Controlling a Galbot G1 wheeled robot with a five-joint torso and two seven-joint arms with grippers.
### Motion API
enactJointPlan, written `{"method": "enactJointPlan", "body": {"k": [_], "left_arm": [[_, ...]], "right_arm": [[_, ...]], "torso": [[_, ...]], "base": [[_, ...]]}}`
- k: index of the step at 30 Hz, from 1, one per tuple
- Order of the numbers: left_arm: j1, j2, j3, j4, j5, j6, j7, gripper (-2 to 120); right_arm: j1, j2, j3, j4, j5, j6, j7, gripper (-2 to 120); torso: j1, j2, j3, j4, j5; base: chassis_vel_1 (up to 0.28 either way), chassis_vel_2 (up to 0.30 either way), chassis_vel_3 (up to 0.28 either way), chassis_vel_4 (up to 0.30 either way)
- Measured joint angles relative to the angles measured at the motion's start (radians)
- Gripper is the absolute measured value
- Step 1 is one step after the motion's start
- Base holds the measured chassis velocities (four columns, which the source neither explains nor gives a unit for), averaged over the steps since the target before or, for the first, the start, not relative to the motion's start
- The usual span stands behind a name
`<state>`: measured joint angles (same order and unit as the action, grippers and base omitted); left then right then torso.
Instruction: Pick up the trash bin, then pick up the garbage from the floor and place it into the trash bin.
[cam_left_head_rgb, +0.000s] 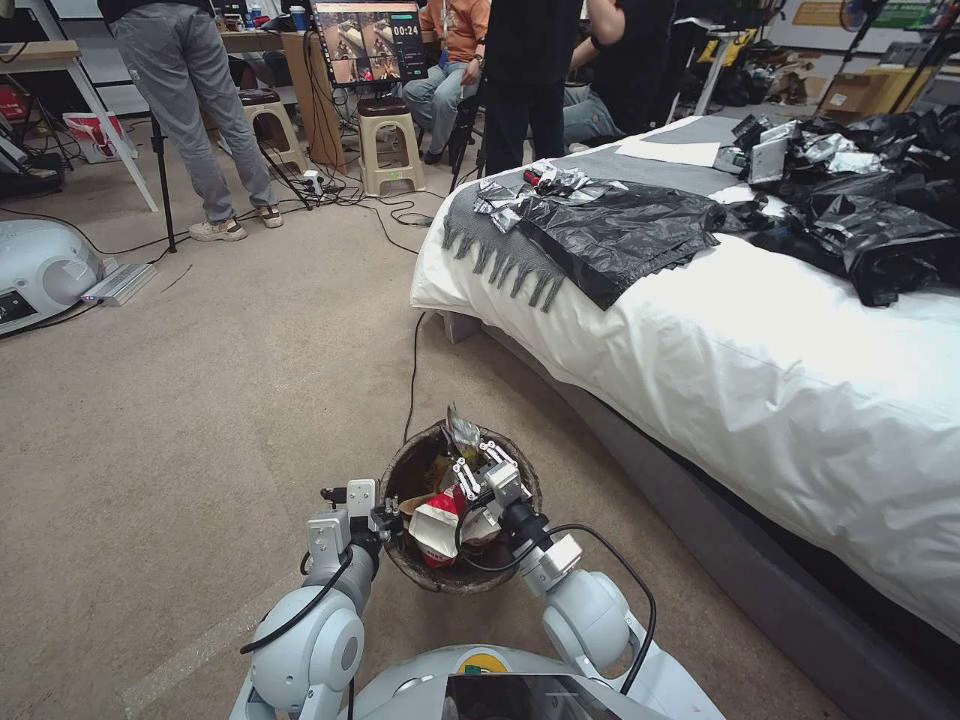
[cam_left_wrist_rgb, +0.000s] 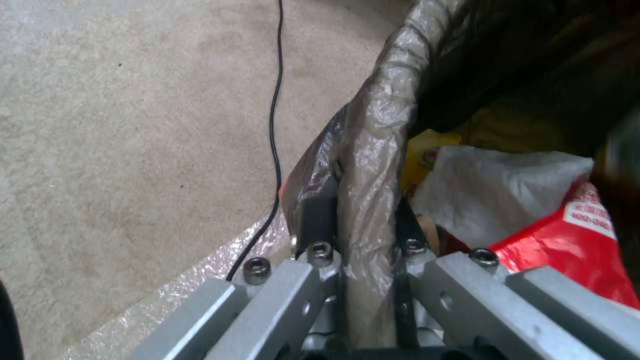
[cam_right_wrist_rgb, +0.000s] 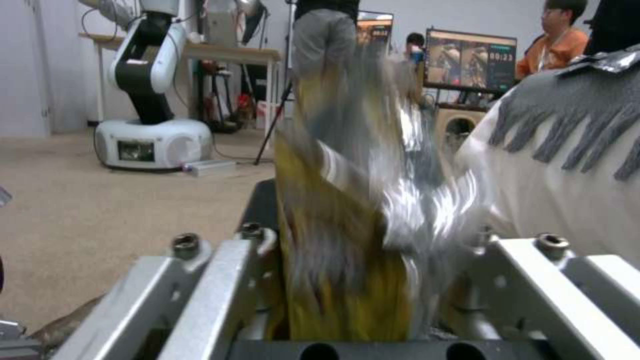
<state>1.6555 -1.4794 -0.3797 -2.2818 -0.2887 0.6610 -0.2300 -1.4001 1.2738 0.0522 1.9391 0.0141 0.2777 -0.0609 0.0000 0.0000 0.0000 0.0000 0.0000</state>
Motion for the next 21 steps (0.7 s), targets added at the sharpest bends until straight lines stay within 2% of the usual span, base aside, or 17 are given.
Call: {"method": "enactJointPlan", "body": {"k": [2,5,6,7,10,11,14,15,17,21], "left_arm": [[0.0,0.0,-0.001,0.0,-0.001,0.0,0.0,0],[-0.001,0.0,-0.003,0.0,-0.001,0.0,0.0,0],[-0.001,0.0,-0.005,0.0,-0.002,0.0,0.0,0],[-0.001,0.0,-0.005,0.0,-0.002,0.0,0.0,0],[-0.001,-0.002,-0.005,0.001,-0.007,0.003,-0.001,0],[-0.001,-0.002,-0.005,0.001,-0.007,0.003,-0.001,0],[-0.002,-0.002,-0.006,0.001,-0.008,0.004,-0.001,0],[-0.002,-0.002,-0.006,0.001,-0.008,0.004,-0.001,0],[-0.002,-0.002,-0.006,0.001,-0.008,0.004,-0.001,0],[-0.002,-0.002,-0.006,0.001,-0.008,0.004,-0.001,0]], "right_arm": [[-0.002,0.0,0.002,-0.002,-0.002,0.003,-0.004,43],[-0.003,0.0,0.003,-0.002,-0.002,0.005,-0.004,50],[-0.003,0.0,0.004,-0.002,-0.002,0.006,-0.006,57],[-0.003,0.0,0.004,-0.002,-0.002,0.006,-0.006,57],[-0.002,0.001,0.005,-0.002,-0.002,0.007,-0.007,73],[-0.002,0.001,0.005,-0.002,-0.002,0.007,-0.007,73],[-0.002,0.001,0.007,-0.002,-0.002,0.008,-0.008,89],[-0.002,0.001,0.007,-0.002,-0.002,0.008,-0.008,89],[-0.002,0.001,0.008,-0.002,-0.002,0.008,-0.009,97],[0.001,0.0,0.01,0.0,-0.002,0.008,-0.009,100]], "torso": [[0.0,0.0,0.0,0.0,0.0],[0.0,0.0,0.0,0.0,0.0],[0.0,0.0,0.0,0.0,0.0],[0.0,0.0,0.0,0.0,0.0],[0.0,0.0,0.0,0.0,0.0],[0.0,0.0,0.0,0.0,0.0],[0.0,0.0,0.0,0.0,0.0],[0.0,0.0,0.0,0.0,0.0],[0.0,0.0,0.0,0.0,0.0],[0.0,0.0,0.0,0.0,0.0]], "base": [[0.0,0.0,0.0,0.0],[0.0,0.0,0.0,0.0],[0.0,0.0,0.0,0.0],[0.0,0.0,0.0,0.0],[0.0,0.0,0.0,0.0],[0.0,0.0,0.0,0.0],[0.0,0.0,0.0,0.0],[0.0,0.0,0.0,0.0],[0.0,0.0,0.0,0.0],[0.0,0.0,0.0,0.0]]}}
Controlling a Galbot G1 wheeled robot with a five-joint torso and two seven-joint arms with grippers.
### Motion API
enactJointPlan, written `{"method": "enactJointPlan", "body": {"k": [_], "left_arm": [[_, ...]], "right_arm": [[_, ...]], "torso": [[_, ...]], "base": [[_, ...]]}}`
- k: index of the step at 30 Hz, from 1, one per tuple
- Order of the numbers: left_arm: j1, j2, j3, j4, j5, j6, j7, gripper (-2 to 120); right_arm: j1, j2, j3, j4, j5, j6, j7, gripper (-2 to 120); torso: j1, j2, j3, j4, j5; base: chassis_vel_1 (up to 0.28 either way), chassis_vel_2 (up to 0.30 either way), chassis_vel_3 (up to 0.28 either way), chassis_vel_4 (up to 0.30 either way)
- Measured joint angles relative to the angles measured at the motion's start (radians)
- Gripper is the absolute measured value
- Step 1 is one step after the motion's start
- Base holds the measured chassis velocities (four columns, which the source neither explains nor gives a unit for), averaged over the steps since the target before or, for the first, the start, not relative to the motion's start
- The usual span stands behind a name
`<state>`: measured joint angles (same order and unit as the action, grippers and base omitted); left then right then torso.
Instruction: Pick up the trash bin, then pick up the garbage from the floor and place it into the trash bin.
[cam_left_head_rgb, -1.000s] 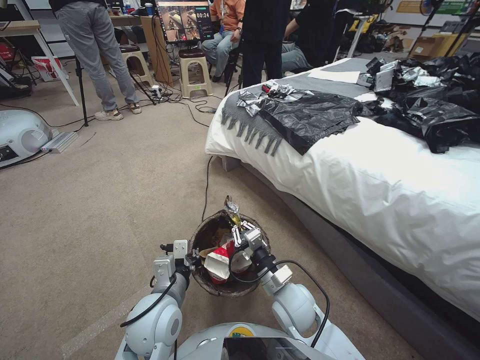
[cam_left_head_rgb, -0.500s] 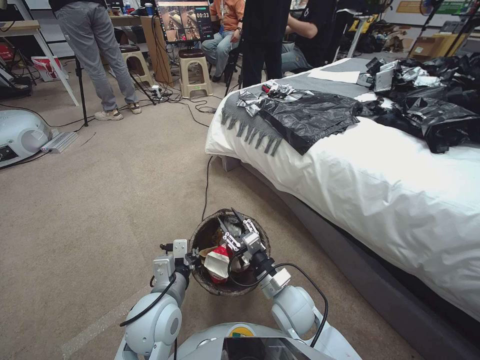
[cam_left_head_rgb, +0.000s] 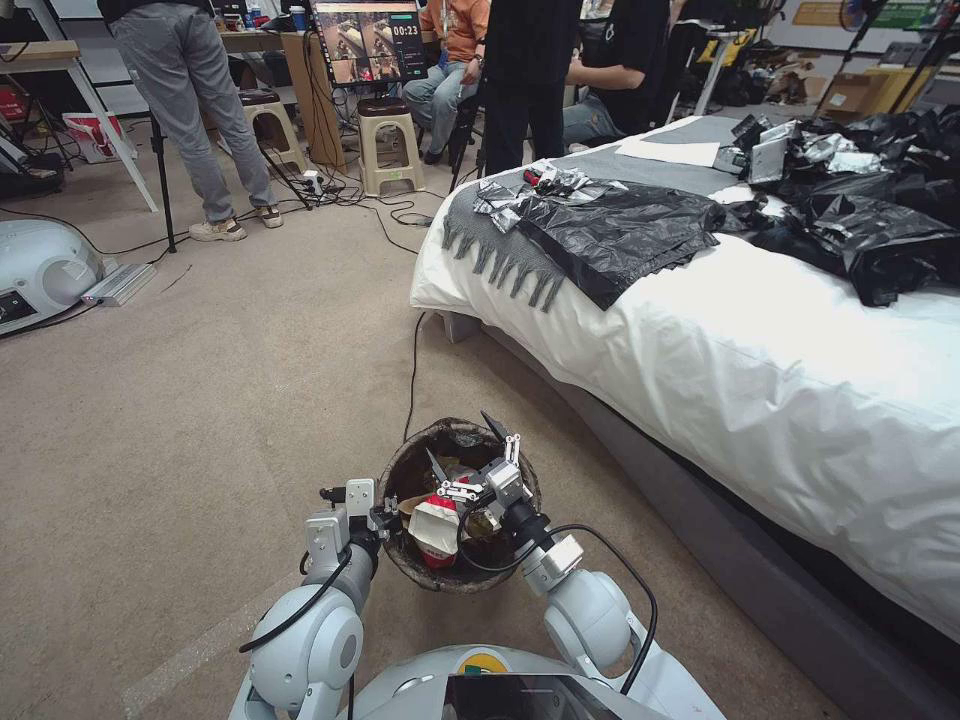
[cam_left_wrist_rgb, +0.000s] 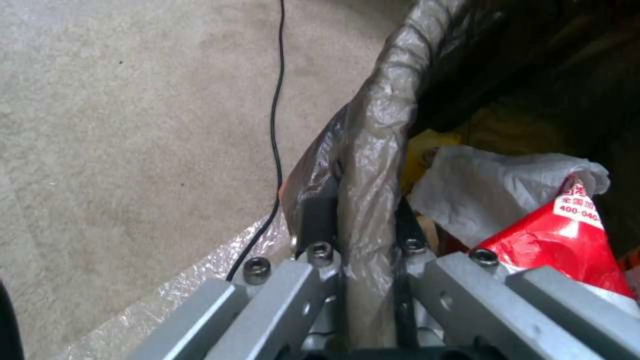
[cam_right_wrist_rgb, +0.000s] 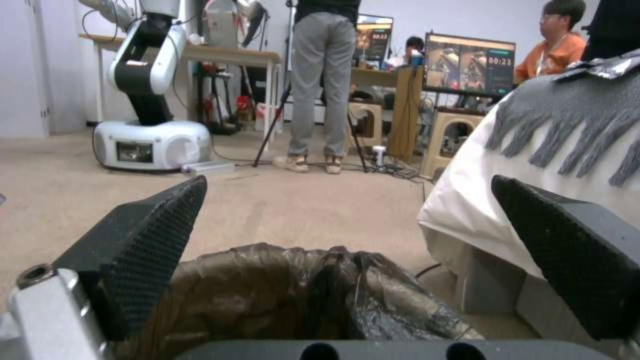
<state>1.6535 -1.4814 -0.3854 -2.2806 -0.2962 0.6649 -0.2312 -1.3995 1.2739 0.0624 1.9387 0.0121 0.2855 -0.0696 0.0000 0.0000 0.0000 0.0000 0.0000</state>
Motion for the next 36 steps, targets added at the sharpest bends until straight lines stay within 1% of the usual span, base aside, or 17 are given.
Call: {"method": "enactJointPlan", "body": {"k": [9,17,25,36], "left_arm": [[0.001,0.0,0.0,0.0,0.001,-0.001,0.001,0],[0.0,0.003,-0.003,0.005,0.001,-0.005,0.002,0],[0.0,0.006,-0.004,0.008,0.0,-0.006,0.003,0],[-0.001,0.008,-0.007,0.008,-0.001,-0.008,0.005,0]], "right_arm": [[0.008,-0.001,0.008,0.017,0.005,-0.002,0.001,100],[0.017,-0.002,0.038,0.114,0.03,-0.025,0.023,100],[0.024,0.013,0.1,0.204,0.052,-0.038,0.041,100],[0.013,0.023,0.129,0.236,0.057,-0.039,0.063,100]], "torso": [[0.0,0.0,0.0,0.0,0.0],[0.0,0.0,0.0,0.0,0.0001],[0.0,0.0,0.0,0.0,0.0],[0.0,0.0,0.0,0.0,0.0]], "base": [[0.0,0.0,0.0,0.0],[0.0,0.0,0.0,0.0],[0.0,0.0,0.0,0.0],[0.0,0.0,0.0,0.0]]}}
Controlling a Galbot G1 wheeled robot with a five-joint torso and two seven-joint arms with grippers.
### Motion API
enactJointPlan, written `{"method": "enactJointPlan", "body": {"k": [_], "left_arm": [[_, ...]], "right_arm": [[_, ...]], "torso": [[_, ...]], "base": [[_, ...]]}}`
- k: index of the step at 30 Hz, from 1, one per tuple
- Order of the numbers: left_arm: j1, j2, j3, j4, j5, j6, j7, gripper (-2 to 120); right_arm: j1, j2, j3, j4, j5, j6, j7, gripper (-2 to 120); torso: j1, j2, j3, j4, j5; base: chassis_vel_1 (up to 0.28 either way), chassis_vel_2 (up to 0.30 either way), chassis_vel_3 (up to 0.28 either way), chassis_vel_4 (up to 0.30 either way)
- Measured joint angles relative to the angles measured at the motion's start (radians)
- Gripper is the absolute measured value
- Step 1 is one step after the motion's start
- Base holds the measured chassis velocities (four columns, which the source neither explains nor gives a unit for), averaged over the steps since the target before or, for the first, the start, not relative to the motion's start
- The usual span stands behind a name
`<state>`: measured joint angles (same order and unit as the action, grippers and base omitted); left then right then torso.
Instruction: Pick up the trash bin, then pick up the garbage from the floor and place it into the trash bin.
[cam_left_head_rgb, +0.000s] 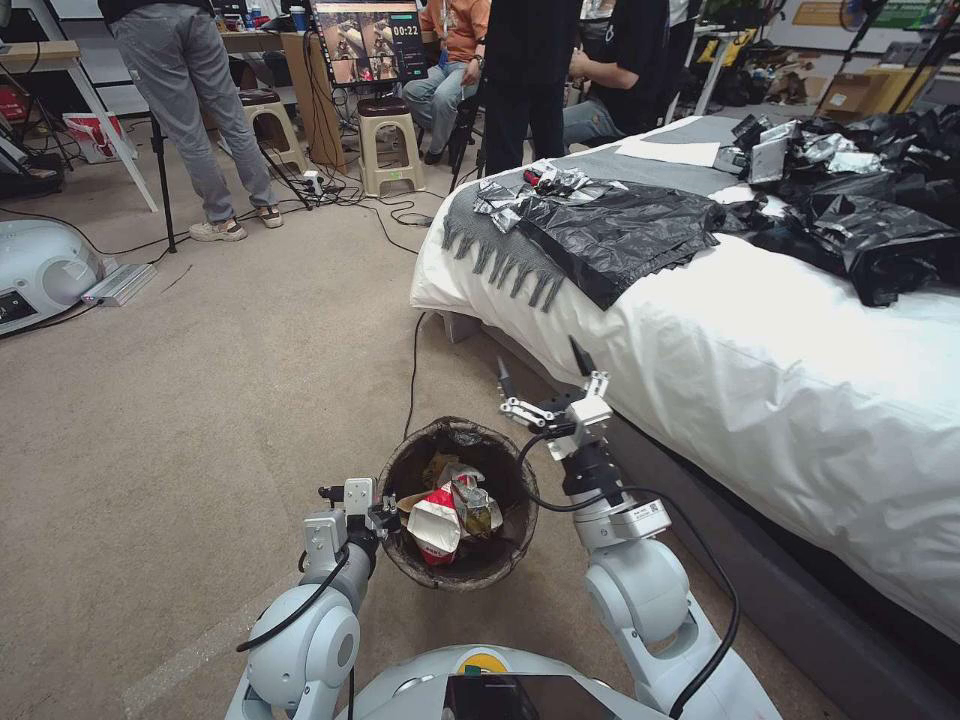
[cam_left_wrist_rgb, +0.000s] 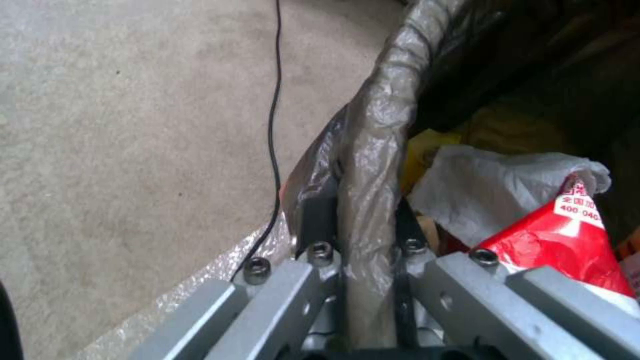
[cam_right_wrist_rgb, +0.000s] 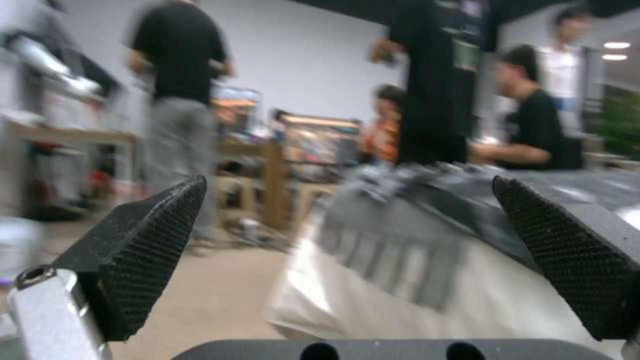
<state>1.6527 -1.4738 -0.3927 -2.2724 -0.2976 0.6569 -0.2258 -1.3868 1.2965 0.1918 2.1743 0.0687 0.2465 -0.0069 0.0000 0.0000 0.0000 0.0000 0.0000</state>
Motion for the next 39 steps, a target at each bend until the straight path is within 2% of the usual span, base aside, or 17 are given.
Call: {"method": "enactJointPlan", "body": {"k": [8,11,18,25,39], "left_arm": [[-0.001,0.001,-0.006,0.002,0.004,-0.021,0.026,0],[-0.002,0.003,-0.009,0.002,0.003,-0.03,0.028,0],[-0.003,0.005,-0.009,-0.003,0.002,-0.041,0.03,0],[-0.003,0.003,-0.011,-0.004,0.003,-0.06,0.029,0],[-0.005,0.001,-0.012,0.002,0.002,-0.071,0.038,0]], "right_arm": [[-0.05,0.039,0.059,0.01,-0.041,-0.016,0.096,100],[-0.105,0.079,0.14,-0.027,-0.092,-0.025,0.157,100],[-0.161,0.1,0.187,-0.084,-0.103,0.02,0.152,100],[-0.186,0.141,0.189,-0.206,-0.123,0.079,0.138,100],[-0.176,0.146,0.192,-0.217,-0.123,0.083,0.118,100]], "torso": [[0.0,0.0,0.0,-0.0001,0.0],[0.0,0.0,0.0,0.0,0.0],[0.0,0.0,0.0,-0.0001,0.0],[0.0,0.0,0.0,0.0,0.0],[0.0,0.0,0.0,0.0,0.0]], "base": [[0.0,0.0,0.0,0.0],[0.0,0.0,0.0,0.0],[0.0,0.0,0.0,0.0],[0.0,0.0,0.0,0.0],[0.0,0.0,0.0,0.0]]}}
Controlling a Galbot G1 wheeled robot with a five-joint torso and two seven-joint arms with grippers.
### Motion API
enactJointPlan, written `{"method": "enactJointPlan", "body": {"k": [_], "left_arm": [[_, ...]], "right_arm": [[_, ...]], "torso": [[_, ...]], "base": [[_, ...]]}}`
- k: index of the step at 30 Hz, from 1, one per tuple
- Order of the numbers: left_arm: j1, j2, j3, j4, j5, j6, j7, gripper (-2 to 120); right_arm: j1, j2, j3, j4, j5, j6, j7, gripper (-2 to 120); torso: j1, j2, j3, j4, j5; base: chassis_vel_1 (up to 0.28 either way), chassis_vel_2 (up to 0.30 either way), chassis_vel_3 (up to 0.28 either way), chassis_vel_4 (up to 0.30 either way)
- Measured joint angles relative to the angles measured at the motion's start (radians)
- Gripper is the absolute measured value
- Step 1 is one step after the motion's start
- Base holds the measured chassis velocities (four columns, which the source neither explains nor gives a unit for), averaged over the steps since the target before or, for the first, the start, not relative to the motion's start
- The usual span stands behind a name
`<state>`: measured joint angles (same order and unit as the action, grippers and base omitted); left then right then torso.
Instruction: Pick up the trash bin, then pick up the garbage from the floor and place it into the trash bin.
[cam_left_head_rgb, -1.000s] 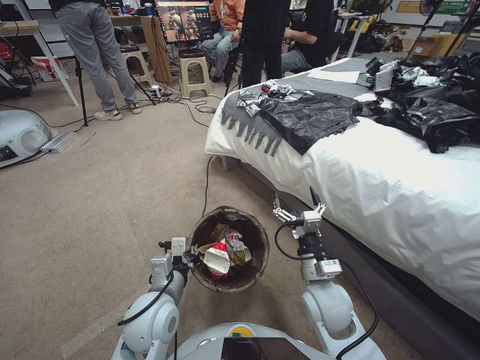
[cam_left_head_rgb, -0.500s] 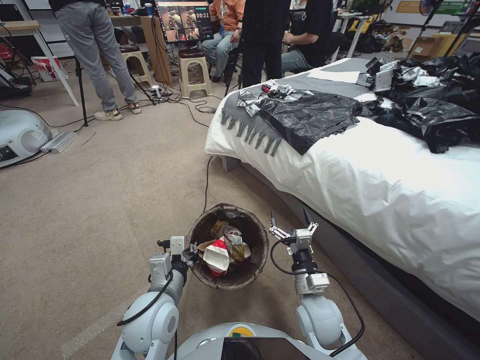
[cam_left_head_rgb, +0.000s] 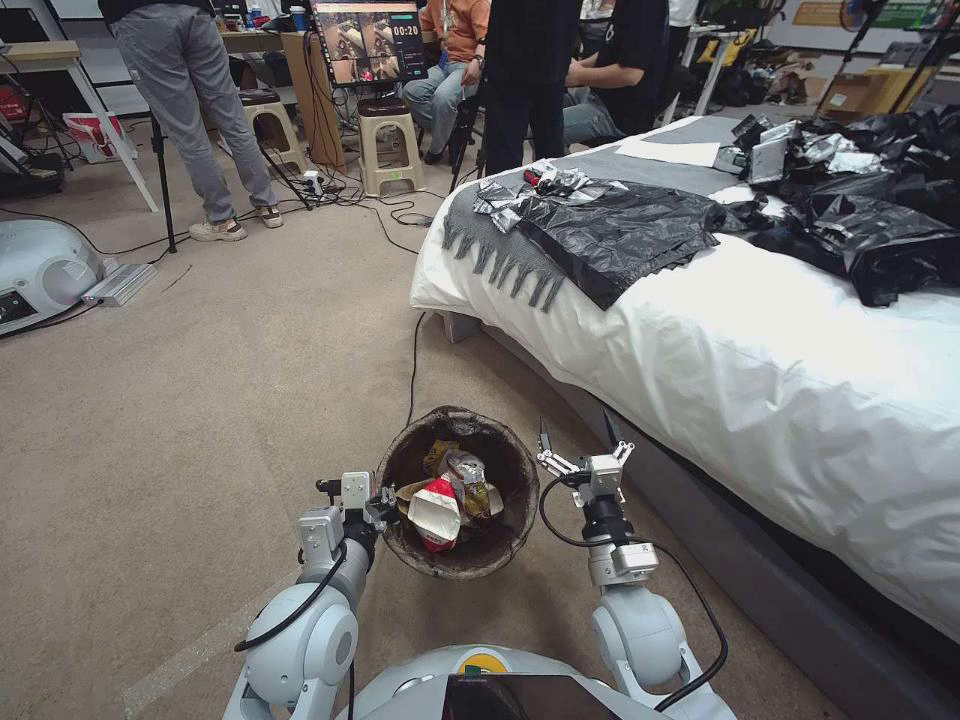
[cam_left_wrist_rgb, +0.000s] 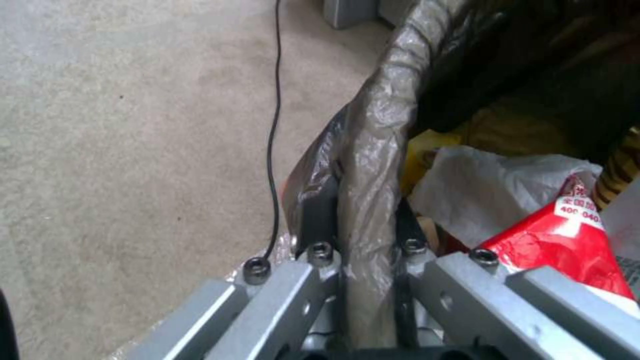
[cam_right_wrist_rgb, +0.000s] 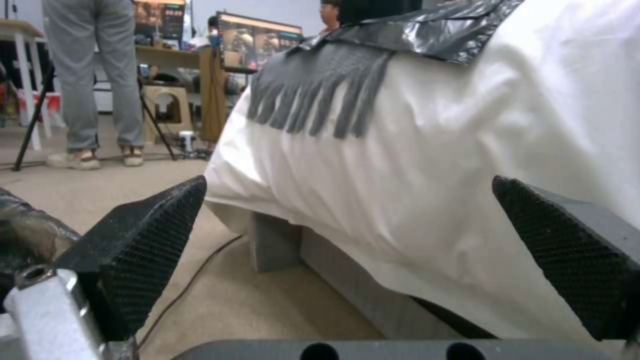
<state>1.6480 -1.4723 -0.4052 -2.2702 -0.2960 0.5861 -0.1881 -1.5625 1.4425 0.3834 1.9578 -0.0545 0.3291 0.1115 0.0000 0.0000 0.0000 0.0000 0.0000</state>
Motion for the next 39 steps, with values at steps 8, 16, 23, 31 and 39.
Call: {"method": "enactJointPlan", "body": {"k": [8,16,23,31,39], "left_arm": [[0.004,0.0,-0.004,-0.005,0.0,-0.006,0.006,0],[0.004,0.0,-0.005,-0.008,0.0,-0.007,0.008,0],[0.004,0.0,-0.005,-0.01,-0.002,-0.007,0.014,0],[0.003,0.001,-0.005,-0.01,-0.002,-0.012,0.018,0],[0.002,0.001,-0.006,-0.01,0.0,-0.014,0.019,0]], "right_arm": [[0.005,-0.004,-0.002,0.002,-0.001,-0.002,-0.003,100],[0.006,-0.008,-0.002,0.002,-0.001,-0.002,-0.004,100],[0.007,-0.008,-0.002,0.001,-0.001,-0.002,-0.005,100],[0.009,-0.009,-0.002,0.001,-0.001,-0.002,-0.005,100],[0.012,-0.01,0.0,0.001,0.0,-0.003,-0.005,100]], "torso": [[0.0,0.0,0.0,-0.0001,0.0],[0.0,0.0,0.0,0.0001,0.0],[0.0,0.0,0.0,0.0,0.0],[0.0,0.0,0.0,0.0001,0.0],[0.0,0.0,0.0,0.0001,0.0]], "base": [[0.015,0.012,0.012,0.015],[0.08,0.07,0.072,0.072],[0.102,0.093,0.104,0.089],[0.118,0.125,0.14,0.127],[0.117,0.126,0.123,0.114]]}}
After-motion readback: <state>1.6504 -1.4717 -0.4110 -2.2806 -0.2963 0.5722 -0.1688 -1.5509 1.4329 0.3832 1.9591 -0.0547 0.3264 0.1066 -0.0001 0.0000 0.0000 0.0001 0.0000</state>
